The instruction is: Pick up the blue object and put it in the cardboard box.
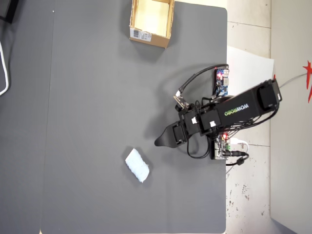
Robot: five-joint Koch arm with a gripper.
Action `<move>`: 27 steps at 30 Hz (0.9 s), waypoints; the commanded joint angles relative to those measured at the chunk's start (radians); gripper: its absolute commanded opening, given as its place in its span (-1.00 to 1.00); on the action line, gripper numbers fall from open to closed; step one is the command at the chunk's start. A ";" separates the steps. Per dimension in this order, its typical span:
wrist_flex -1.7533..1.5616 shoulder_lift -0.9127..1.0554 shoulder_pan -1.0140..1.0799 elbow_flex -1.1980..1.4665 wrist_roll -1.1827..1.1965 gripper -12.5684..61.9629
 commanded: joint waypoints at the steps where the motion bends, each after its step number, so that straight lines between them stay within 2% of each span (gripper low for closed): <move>1: 0.110 0.086 -0.026 0.025 0.005 0.22; 6: 0.121 0.084 -0.031 0.017 0.003 0.22; 13: 0.316 0.081 -0.031 -0.078 0.000 0.22; 27: 0.511 -0.005 -0.035 -0.370 0.012 0.22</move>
